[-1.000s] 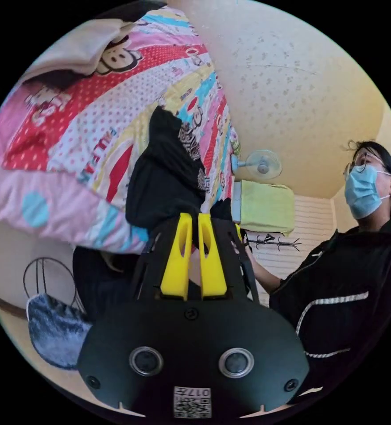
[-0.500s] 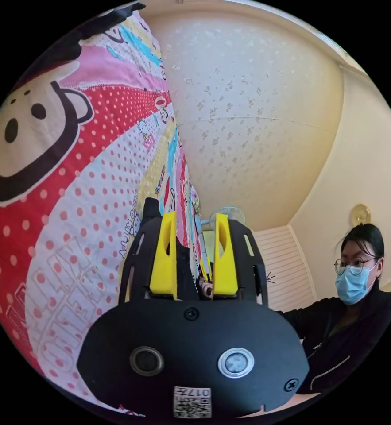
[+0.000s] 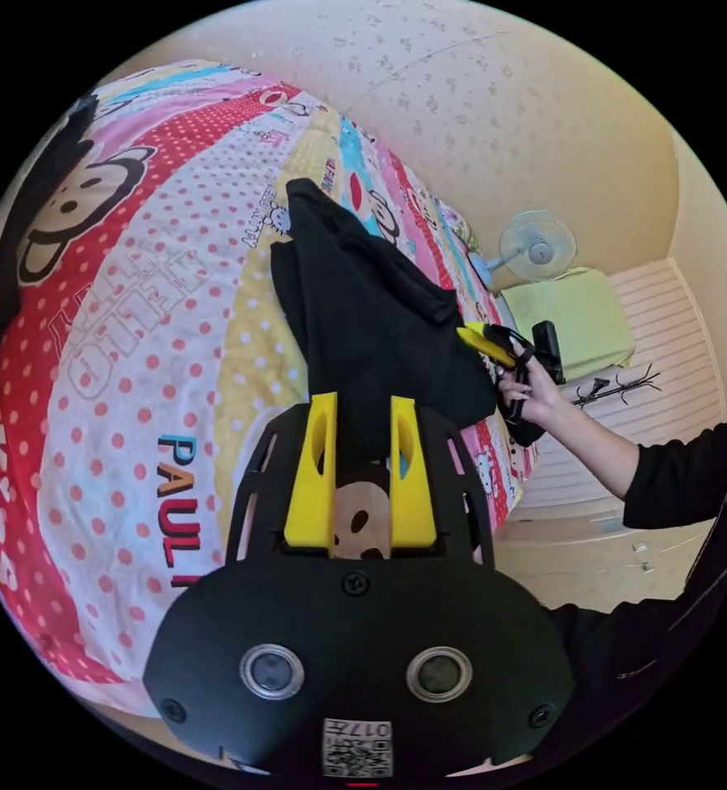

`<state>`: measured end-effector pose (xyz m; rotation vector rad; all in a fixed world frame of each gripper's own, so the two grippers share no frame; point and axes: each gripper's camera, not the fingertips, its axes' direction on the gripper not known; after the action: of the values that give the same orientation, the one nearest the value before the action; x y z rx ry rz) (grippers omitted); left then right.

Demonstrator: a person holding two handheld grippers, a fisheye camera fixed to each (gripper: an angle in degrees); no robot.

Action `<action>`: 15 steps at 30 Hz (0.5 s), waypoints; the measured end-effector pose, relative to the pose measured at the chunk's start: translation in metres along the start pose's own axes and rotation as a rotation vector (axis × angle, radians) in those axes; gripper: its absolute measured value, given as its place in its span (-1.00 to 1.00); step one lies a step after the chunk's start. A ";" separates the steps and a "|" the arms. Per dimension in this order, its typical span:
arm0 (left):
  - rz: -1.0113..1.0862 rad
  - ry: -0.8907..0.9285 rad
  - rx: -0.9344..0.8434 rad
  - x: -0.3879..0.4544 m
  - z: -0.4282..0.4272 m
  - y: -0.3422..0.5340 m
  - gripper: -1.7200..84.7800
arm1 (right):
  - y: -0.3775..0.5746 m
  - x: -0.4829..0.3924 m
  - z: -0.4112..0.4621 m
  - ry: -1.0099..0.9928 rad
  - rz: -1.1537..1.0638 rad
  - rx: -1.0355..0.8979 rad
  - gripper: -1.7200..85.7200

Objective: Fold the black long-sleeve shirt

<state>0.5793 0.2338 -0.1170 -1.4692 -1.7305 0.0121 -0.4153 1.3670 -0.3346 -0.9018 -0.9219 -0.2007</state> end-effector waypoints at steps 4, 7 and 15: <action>-0.064 0.008 -0.009 -0.007 0.010 -0.001 -0.81 | -0.035 0.001 0.041 -0.084 0.220 -0.015 -0.86; -0.101 0.067 -0.028 -0.014 0.011 -0.005 -0.81 | -0.049 0.008 0.039 -0.115 0.418 0.136 -0.92; 0.010 0.044 -0.073 0.004 0.009 -0.007 -0.80 | -0.102 -0.041 0.027 -0.084 0.165 0.087 -0.81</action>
<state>0.5683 0.2392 -0.1165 -1.5198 -1.7035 -0.0784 -0.5086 1.3143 -0.2986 -0.9061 -0.9220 0.0195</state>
